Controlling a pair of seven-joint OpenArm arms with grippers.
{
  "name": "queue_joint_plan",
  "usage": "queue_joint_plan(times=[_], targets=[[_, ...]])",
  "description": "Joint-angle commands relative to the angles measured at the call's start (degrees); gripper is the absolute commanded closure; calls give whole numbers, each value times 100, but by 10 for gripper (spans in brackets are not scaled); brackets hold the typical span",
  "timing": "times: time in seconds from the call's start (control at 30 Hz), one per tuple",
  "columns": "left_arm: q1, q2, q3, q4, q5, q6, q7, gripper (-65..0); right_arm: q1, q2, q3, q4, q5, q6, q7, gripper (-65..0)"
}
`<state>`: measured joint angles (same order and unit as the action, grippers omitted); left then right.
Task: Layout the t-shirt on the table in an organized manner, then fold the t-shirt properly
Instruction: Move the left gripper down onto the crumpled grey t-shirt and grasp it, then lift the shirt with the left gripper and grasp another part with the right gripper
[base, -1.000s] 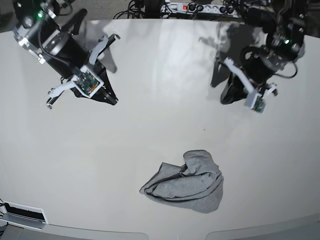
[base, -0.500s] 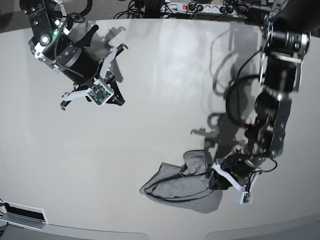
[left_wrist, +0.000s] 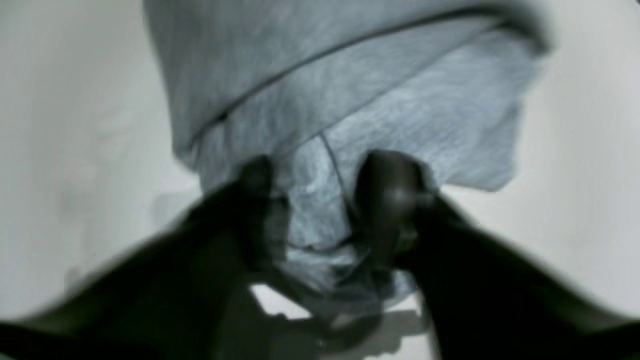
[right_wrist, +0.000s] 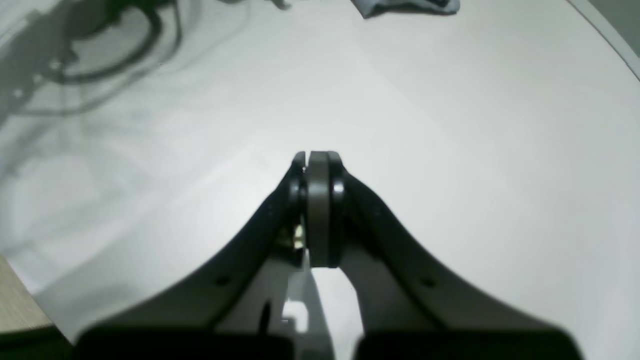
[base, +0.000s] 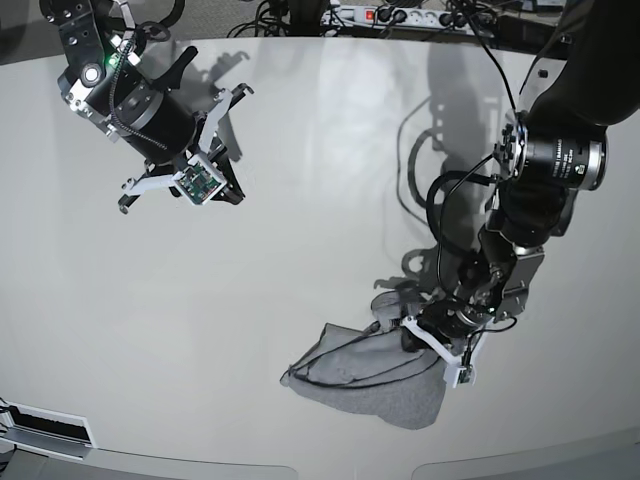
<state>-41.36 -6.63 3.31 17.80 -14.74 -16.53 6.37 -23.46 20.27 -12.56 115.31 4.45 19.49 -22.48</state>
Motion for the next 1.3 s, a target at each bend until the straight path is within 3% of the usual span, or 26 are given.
queue_joint_plan(times=[0.0,0.03,0.1,0.17,0.27,0.33,0.43,0.57,0.63,0.77,0.87,0.9,1.0,1.03,1.27], targets=[[-190,15,-20,83,-33,116,-83,-59,-13,37,22,90,-28,-55,125,0],[-177,15,-20,83,-57,227,-81,0,-57,39,22,90,-46,-72,127,0],[-166,7,-20,98,-74,221,9,0,-122,52,22,90,-42,-151,127,0],[-166,-4,-22,205,-79,-22,286,0,-164,52,22,90,-42,-173,129,0],[-166,-4,-22,564,-208,-332,1130,0,-157,52,22,90,-44,-173,153,0],[-160,-4,-22,848,-658,-516,2006,0,-157,52,22,90,-42,-168,199,0],[-114,13,-22,1211,-1694,-756,3768,0,-118,52,22,90,-42,-170,203,0],[-28,63,-20,1272,-2946,-1473,6011,0,-31,52,22,90,-22,-168,238,0],[105,61,50,1272,-3532,-1617,6603,0,22,50,22,90,-20,-155,234,0],[483,66,422,1272,-4240,-1860,7154,0,205,50,22,87,-20,-37,214,0],[739,63,629,1272,-4481,-2055,7167,0,236,50,22,81,-20,7,190,0],[782,61,643,1272,-4553,-2122,7160,0,232,50,22,76,-20,13,188,-46],[833,59,636,1272,-4625,-2164,6944,0,240,50,22,-42,-11,94,153,-287],[831,61,636,1272,-4623,-2164,6841,0,267,48,20,-179,17,90,192,-336],[813,61,638,1272,-4623,-2166,6675,0,1296,-223,0,-2295,22,142,345,-354]])
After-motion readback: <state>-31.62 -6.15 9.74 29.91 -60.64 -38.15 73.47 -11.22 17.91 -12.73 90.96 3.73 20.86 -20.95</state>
